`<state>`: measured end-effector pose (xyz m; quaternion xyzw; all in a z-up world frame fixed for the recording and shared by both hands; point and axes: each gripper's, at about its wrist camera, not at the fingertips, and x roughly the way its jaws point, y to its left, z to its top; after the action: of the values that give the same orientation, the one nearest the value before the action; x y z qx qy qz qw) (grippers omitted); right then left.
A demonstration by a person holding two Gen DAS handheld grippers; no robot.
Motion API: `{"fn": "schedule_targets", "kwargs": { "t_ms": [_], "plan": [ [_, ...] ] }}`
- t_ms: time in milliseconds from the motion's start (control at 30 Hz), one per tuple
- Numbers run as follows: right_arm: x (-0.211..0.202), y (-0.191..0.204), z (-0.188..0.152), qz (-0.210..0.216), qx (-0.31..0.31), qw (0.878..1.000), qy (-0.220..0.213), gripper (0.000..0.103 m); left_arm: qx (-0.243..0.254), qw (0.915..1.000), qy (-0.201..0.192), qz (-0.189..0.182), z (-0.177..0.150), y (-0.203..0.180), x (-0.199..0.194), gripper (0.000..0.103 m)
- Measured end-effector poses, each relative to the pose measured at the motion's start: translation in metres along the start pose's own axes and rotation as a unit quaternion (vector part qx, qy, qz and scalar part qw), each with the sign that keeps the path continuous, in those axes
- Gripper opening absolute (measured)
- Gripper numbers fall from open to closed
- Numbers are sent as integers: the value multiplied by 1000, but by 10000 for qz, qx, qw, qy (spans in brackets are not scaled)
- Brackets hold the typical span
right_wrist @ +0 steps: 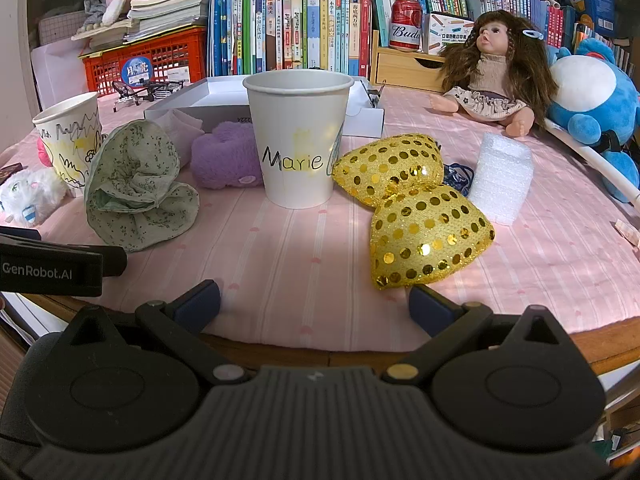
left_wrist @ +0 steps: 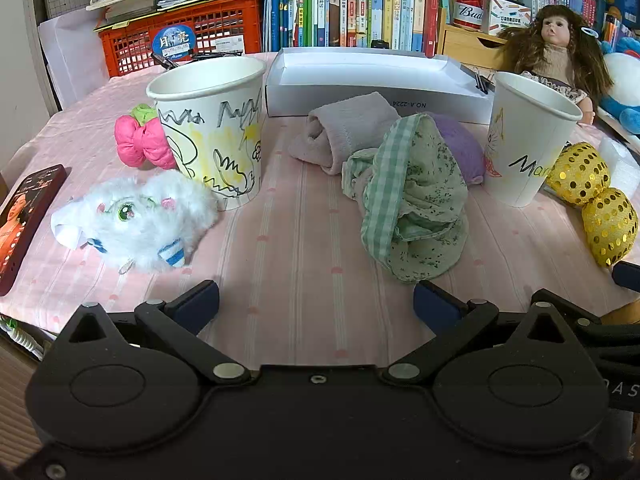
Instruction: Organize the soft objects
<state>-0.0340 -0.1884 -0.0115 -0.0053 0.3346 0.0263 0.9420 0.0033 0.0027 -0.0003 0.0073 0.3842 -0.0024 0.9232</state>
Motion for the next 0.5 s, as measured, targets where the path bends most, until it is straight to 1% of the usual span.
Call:
{"fn": "schedule_targets", "kwargs": {
  "t_ms": [500],
  "plan": [
    [0, 0, 0, -2, 1, 10000, 3, 103, 6, 10000, -18, 0, 1, 0, -1, 103]
  ]
}}
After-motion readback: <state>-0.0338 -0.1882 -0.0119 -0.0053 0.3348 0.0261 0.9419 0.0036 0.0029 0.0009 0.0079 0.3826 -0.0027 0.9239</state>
